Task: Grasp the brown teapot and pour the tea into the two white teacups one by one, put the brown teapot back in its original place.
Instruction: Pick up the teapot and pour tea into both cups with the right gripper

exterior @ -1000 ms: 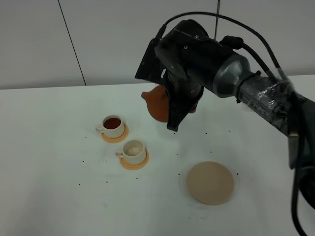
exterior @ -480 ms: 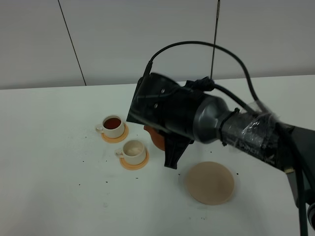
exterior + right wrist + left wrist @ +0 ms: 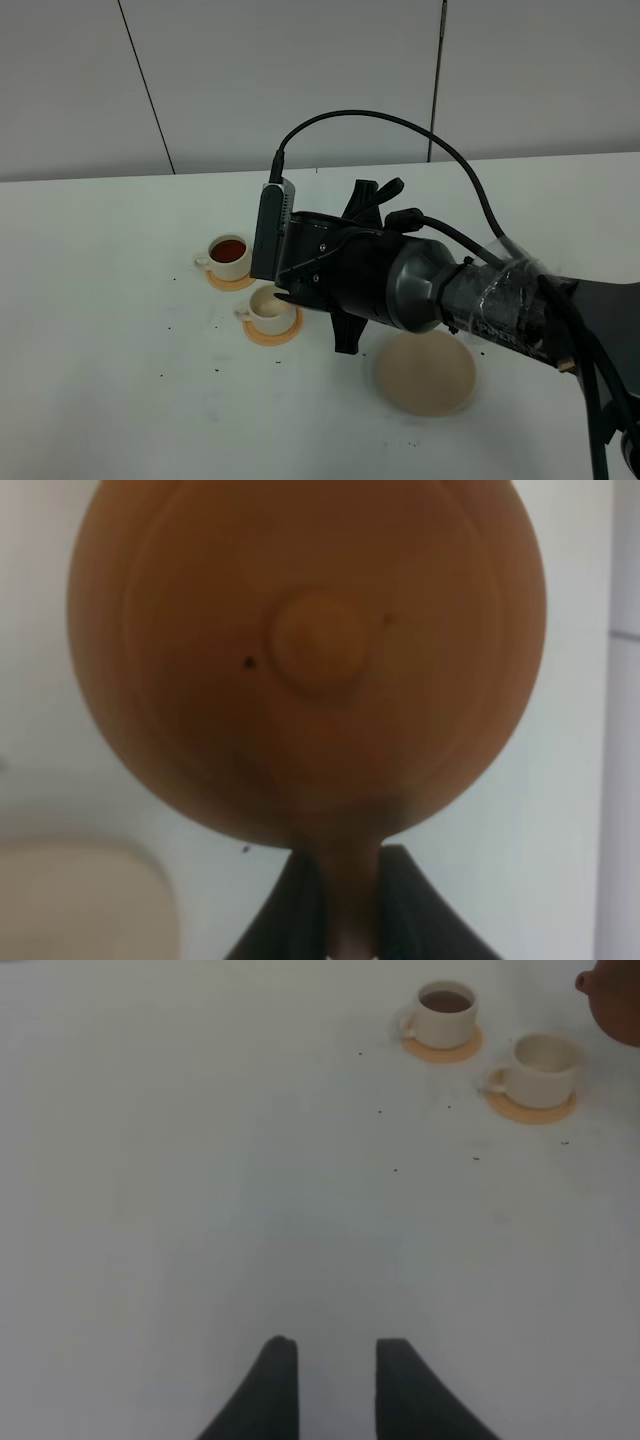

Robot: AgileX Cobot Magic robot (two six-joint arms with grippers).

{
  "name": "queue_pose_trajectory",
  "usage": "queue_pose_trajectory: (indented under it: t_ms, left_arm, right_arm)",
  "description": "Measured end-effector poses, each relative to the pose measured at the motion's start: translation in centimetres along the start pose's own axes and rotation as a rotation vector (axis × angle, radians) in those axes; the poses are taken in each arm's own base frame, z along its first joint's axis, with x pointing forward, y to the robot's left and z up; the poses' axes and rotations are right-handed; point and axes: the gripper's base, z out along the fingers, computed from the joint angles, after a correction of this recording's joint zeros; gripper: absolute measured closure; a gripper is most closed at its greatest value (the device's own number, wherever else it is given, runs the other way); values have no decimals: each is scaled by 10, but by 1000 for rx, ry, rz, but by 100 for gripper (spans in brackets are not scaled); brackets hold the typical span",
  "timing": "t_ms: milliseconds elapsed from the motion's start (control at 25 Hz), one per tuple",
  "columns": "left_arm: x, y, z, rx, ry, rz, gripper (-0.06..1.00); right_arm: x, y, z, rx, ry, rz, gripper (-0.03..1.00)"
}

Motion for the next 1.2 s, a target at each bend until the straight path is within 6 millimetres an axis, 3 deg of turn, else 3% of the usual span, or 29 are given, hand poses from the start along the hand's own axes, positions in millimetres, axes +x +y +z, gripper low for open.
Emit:
queue_pose_trajectory:
  t_ms: [360,720,1200]
  left_arm:
    - [0,0,0,0,0,0,69]
    - [0,0,0,0,0,0,69]
    - [0,0,0,0,0,0,69]
  right_arm:
    - [0,4,3,18,0,-27,87]
    - [-3,15,20,69,72,-122,87]
    - [-16,21,7,191,63,-196,87]
